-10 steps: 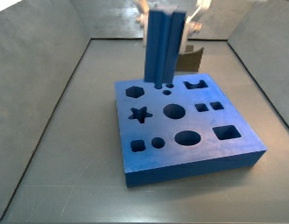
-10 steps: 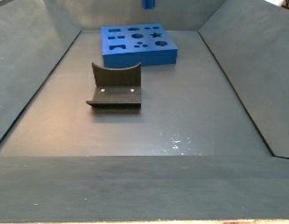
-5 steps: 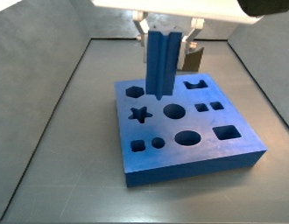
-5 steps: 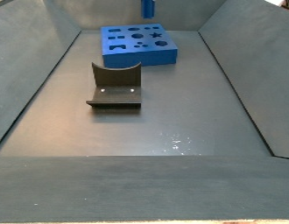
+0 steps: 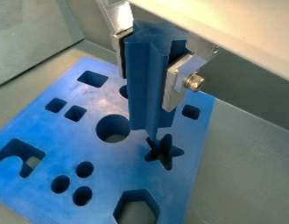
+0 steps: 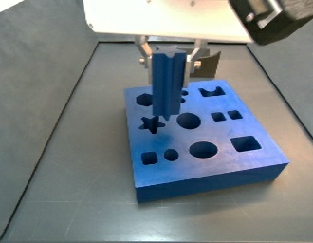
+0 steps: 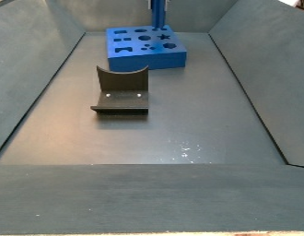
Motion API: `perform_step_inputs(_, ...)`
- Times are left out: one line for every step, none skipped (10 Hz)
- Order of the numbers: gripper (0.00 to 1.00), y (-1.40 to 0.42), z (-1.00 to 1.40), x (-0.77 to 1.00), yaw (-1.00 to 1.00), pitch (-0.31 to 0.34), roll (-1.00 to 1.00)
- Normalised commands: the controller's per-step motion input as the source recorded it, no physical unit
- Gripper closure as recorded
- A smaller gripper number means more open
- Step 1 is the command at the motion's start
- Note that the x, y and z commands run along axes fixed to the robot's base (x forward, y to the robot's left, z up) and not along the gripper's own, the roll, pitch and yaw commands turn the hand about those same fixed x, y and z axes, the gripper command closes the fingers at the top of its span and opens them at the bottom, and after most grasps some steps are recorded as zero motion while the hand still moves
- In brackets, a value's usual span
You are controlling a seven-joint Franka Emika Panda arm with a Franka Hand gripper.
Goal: Pick up the star object. Move up. Move to above the board. Insert the star object.
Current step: Insert the star object.
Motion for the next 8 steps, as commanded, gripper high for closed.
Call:
perform_step_inputs(1.0, 0.01, -0.35, -0.28, 0.53, -0.023, 0.18)
perform_step_inputs(1.0, 0.06, -0.37, -0.42, 0.71, -0.103, 0.04)
perform_step_inputs(1.0, -0.01, 0.0, -0.07, 0.01, 0.0, 0.0)
perform_step_inputs(1.0, 0.0, 0.0, 0.0, 0.0, 0.006, 0.0)
perform_step_inputs(1.0, 0.05, -0.24, -0.01, 0.27, 0.0, 0.16)
perform_step_inputs(1.0, 0.08, -0.35, -0.17, 0.57, 0.0, 0.07)
perform_step_inputs(1.0, 0.0, 0.0, 0.0, 0.07, 0.0, 0.0)
perform_step_inputs(1.0, 0.0, -0.06, 0.0, 0.0, 0.0, 0.0)
